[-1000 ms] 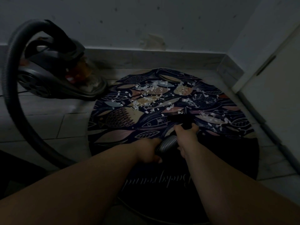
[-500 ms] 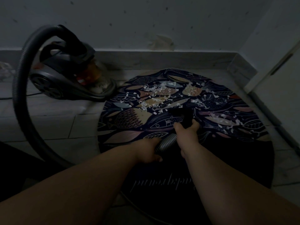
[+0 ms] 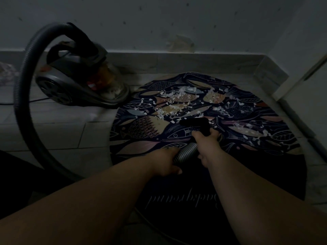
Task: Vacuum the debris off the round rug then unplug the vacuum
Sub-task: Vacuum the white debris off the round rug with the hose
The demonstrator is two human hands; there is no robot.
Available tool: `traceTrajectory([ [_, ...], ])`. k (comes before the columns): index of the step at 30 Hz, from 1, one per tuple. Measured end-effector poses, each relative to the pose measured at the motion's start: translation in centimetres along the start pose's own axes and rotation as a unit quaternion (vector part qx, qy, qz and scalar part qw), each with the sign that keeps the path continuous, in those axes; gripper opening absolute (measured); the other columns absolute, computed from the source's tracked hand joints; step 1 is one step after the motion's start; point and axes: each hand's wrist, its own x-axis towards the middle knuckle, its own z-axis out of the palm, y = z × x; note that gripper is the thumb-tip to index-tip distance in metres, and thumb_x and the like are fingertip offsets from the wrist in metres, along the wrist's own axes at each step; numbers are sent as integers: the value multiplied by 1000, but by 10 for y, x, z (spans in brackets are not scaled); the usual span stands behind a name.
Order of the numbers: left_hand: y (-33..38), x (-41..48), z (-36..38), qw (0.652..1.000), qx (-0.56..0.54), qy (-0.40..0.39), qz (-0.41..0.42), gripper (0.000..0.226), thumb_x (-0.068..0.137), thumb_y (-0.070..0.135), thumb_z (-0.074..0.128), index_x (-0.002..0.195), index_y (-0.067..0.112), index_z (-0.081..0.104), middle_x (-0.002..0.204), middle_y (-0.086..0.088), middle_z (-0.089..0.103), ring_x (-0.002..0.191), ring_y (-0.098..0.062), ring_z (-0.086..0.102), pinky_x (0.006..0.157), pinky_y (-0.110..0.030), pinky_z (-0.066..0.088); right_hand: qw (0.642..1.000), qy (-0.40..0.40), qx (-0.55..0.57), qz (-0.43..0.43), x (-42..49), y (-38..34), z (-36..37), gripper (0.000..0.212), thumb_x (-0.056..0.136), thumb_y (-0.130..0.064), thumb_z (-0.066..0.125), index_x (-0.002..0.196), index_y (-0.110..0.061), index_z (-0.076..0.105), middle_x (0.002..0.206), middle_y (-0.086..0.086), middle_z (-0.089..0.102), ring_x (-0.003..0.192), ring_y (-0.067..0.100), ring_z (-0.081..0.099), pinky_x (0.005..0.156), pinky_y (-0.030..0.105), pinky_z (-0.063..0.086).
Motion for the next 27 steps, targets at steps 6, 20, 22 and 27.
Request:
traceTrajectory([
  [6,-4,-4,-4,1000,10,2,-9,70,87,33,64,145,18,28,141,-7,45,126,-21,45,95,-22,36,1000,-3,-13,-5,6,1,8,72,90,-39,61,146,-45,15,130,6,45,105,35,55,92,54,52],
  [20,-7,3,-5,1000,11,-3,-15,73,86,35,64,146,20,25,145,-6,42,129,-22,43,101,-23,34,999,34,13,-32,4,2,8,73,92,-34,61,148,-39,14,124,11,47,94,33,56,88,54,53],
  [22,-1,8,-3,1000,-3,0,-7,71,86,34,65,145,20,27,143,-6,44,127,-21,45,97,-21,35,998,46,21,-44,7,0,-1,73,93,-32,60,149,-36,13,119,7,44,92,31,54,91,53,52],
  [27,5,16,1,1000,-1,2,1,70,87,35,64,145,21,27,142,-6,45,125,-22,46,94,-19,35,998,52,14,-19,14,1,-9,76,91,-37,62,148,-41,11,132,14,48,101,36,56,90,54,52],
])
